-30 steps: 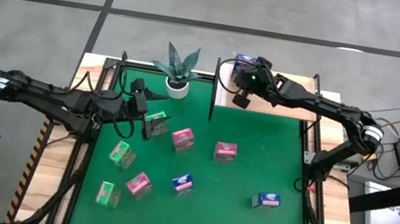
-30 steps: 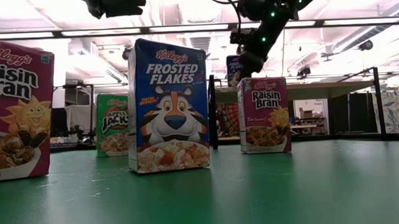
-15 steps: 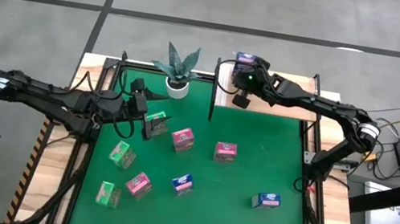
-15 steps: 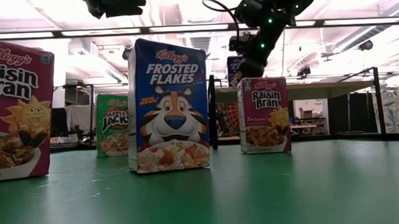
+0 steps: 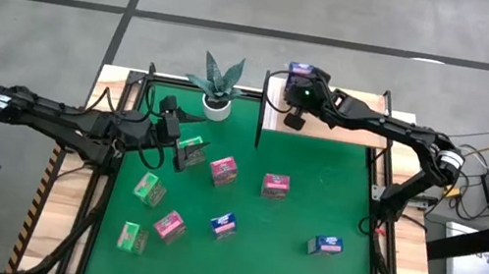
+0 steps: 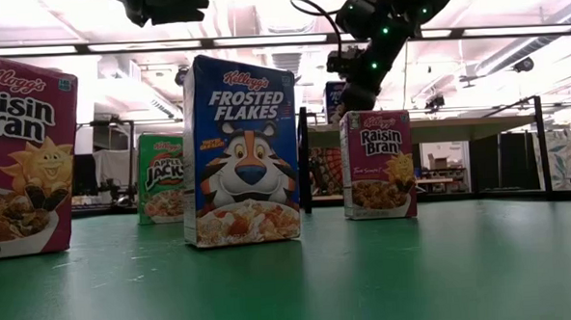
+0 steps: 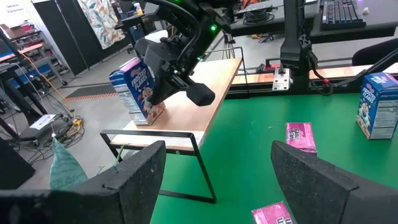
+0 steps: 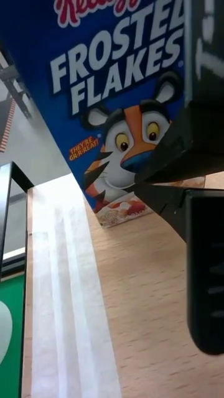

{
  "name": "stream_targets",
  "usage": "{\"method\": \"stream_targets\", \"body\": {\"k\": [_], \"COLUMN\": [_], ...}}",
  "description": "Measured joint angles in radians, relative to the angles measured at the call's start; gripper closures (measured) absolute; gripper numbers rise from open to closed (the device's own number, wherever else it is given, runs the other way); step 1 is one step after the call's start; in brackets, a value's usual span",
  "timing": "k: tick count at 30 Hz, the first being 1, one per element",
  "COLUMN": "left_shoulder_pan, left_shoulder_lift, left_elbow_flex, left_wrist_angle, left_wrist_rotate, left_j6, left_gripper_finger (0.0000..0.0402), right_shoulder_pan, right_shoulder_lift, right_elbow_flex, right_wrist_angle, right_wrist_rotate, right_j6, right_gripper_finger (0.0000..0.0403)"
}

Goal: Stack cereal on shelf
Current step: Put the top blue cereal box on the shelf

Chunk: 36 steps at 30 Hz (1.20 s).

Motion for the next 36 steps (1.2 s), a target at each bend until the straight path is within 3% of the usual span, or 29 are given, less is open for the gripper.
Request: {"method": "stream_targets", "body": {"k": [36], "left_shoulder_pan": [0.000], "left_shoulder_lift": [0.000], "left_elbow_flex": [0.000], "left_wrist_angle": [0.000], "left_wrist_rotate": [0.000], "left_j6": [0.000], "left_gripper_finger": [0.0127], "right_shoulder_pan": [-0.026], "right_shoulder_lift": [0.000], "right_elbow_flex": [0.000], "right_wrist_angle": [0.045], "right_wrist_rotate": [-0.034], "right_j6": [-0.018], "right_gripper_finger": [0.0394]}}
